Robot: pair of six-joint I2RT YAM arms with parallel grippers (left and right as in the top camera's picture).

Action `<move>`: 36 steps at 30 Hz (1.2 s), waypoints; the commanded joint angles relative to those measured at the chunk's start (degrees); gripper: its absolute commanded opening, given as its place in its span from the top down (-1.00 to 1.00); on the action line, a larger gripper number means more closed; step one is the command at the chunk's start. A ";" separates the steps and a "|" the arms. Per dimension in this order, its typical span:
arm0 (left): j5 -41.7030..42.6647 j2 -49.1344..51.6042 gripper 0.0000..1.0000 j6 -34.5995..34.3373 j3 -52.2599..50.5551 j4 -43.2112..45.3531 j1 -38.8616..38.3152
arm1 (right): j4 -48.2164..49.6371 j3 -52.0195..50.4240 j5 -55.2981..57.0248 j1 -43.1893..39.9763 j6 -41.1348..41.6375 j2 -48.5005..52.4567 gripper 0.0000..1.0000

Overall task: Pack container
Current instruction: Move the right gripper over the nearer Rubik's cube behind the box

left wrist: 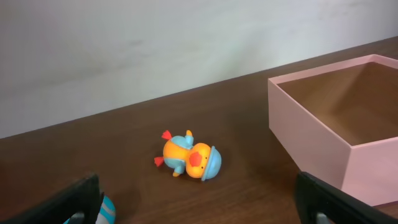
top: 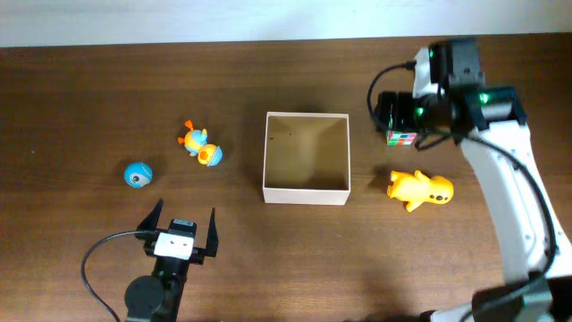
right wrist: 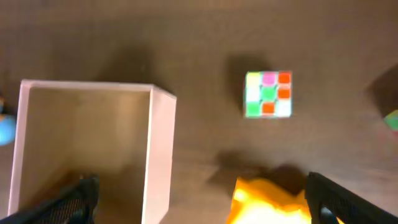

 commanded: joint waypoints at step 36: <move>0.02 -0.26 -0.98 0.92 -0.11 -0.44 0.33 | 7.43 4.04 -0.44 -8.46 -13.09 24.37 -0.98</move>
